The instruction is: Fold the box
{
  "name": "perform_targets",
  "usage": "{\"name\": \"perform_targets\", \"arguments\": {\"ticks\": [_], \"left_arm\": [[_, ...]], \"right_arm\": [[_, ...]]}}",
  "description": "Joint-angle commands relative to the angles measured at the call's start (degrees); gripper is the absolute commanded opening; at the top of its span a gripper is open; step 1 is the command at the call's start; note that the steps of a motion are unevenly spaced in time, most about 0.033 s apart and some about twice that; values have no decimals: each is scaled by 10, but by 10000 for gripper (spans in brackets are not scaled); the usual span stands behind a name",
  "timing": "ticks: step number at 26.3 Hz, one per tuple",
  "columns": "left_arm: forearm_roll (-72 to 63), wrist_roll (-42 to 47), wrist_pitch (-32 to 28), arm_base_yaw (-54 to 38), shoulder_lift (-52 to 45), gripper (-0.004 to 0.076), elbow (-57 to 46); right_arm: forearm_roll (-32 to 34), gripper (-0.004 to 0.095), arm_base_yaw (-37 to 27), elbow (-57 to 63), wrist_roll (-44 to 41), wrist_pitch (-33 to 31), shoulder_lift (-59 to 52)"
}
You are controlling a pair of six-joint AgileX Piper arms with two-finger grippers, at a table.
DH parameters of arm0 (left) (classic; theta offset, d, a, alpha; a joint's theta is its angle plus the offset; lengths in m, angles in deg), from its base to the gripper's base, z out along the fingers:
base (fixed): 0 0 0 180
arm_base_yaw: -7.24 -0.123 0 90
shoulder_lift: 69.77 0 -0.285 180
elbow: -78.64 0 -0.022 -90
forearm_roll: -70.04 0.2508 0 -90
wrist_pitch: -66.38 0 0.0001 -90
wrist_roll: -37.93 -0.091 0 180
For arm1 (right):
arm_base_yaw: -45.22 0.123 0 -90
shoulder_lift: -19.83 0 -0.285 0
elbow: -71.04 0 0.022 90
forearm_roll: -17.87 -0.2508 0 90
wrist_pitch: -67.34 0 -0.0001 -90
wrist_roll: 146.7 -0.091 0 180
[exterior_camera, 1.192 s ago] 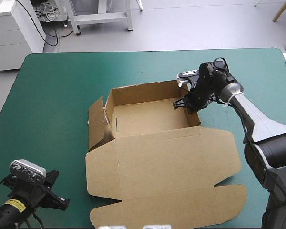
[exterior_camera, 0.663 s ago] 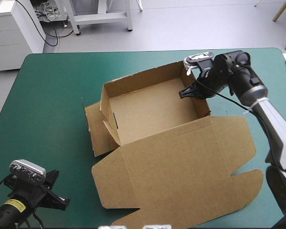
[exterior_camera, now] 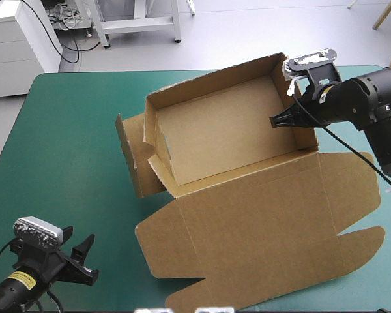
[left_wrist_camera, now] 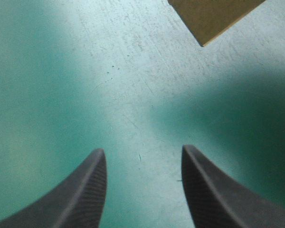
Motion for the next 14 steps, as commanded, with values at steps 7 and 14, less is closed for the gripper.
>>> {"name": "perform_targets", "arguments": {"ticks": [7,14], "left_arm": [[-129,3,-44,-2,7,421,15],[-114,29,-58,-2,11,421,15]], "right_arm": [[22,-20,-4,-20,-5,30,-22],[22,-21,-4,-20,-5,30,-22]]}}
